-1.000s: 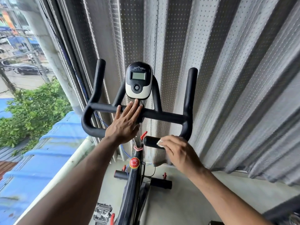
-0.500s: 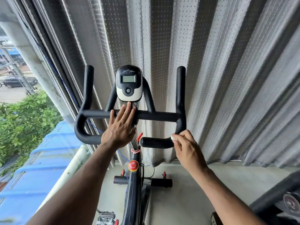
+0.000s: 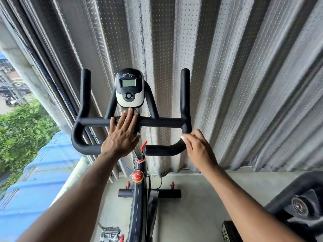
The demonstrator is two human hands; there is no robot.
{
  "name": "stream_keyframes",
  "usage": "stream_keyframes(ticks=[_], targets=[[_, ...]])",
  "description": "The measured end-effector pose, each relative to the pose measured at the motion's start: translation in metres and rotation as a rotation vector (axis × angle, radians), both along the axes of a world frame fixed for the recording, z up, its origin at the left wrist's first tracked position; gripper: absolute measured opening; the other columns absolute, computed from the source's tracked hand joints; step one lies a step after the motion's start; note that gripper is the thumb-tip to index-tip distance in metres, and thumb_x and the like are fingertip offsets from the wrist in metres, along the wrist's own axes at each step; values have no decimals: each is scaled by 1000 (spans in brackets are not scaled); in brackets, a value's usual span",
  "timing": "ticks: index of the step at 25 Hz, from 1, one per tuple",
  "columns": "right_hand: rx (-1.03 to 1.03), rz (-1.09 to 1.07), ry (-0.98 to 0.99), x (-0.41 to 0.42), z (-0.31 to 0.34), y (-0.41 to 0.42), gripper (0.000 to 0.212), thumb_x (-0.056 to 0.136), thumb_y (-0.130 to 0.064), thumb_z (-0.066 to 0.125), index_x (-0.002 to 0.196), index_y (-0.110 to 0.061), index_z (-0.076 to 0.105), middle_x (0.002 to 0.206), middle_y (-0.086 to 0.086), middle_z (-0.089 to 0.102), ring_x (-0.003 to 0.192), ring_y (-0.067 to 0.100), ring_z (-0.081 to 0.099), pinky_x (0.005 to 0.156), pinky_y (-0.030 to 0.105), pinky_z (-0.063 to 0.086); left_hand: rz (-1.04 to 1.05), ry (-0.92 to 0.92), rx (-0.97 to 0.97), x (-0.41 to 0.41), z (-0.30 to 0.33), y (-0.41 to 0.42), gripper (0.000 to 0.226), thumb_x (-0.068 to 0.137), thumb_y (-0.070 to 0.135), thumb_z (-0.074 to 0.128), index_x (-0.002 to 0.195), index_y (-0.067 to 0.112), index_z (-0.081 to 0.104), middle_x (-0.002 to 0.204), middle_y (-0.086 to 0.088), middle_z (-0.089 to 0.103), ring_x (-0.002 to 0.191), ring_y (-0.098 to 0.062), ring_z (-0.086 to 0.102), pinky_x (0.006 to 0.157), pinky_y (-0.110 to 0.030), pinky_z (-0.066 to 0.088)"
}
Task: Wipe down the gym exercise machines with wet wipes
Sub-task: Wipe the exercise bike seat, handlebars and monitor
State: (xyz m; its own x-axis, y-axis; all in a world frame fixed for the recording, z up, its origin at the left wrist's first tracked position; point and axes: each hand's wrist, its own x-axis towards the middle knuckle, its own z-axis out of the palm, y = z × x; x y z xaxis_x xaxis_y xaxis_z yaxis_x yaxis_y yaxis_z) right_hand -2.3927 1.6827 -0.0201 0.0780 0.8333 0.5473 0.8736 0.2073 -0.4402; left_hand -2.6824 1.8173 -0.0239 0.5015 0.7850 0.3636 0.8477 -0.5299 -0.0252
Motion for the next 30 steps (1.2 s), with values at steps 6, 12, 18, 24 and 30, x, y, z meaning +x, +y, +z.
stream_keyframes(ticks=[6, 12, 18, 24, 30], targets=[[-56, 110, -297, 11, 17, 30, 19, 97, -4, 60, 80, -8, 63, 87, 0, 48, 72, 15, 49, 60, 29, 53, -12, 7, -19, -1, 2, 3, 94, 100, 46, 58, 167, 21, -3, 173, 3, -16, 160, -19, -15, 127, -63, 5], [4, 56, 123, 50, 18, 47, 26, 98, -9, 63, 120, -17, 75, 96, 0, 62, 82, 11, 62, 82, 31, 55, -270, 372, 312, 24, 24, 15, 84, 100, 53, 44, 166, 11, 14, 174, -9, 2, 161, -25, 4, 126, -64, 7], [78, 57, 828, 20, -37, 12, 25, 97, 3, 62, 114, -10, 74, 112, 6, 71, 107, 16, 71, 95, 36, 58, -294, 295, 406, 49, 14, 41, 70, 101, 47, 40, 164, 18, 28, 173, -2, 15, 160, -23, 11, 128, -58, 4], [112, -118, 1234, -1, -46, 18, 24, 95, 6, 63, 106, -11, 76, 102, -5, 79, 97, 9, 74, 87, 20, 56, -330, 235, 404, 49, 15, 40, 78, 88, 36, 51, 162, 19, 34, 173, -1, 19, 159, -23, 19, 127, -59, 12], [179, -111, 1216, 14, -27, 58, 20, 96, 1, 66, 103, -15, 75, 100, -2, 79, 95, 12, 75, 84, 22, 57, -315, 250, 403, 49, 18, 40, 78, 87, 33, 51, 162, 20, 34, 172, -1, 18, 159, -23, 17, 128, -58, 10]])
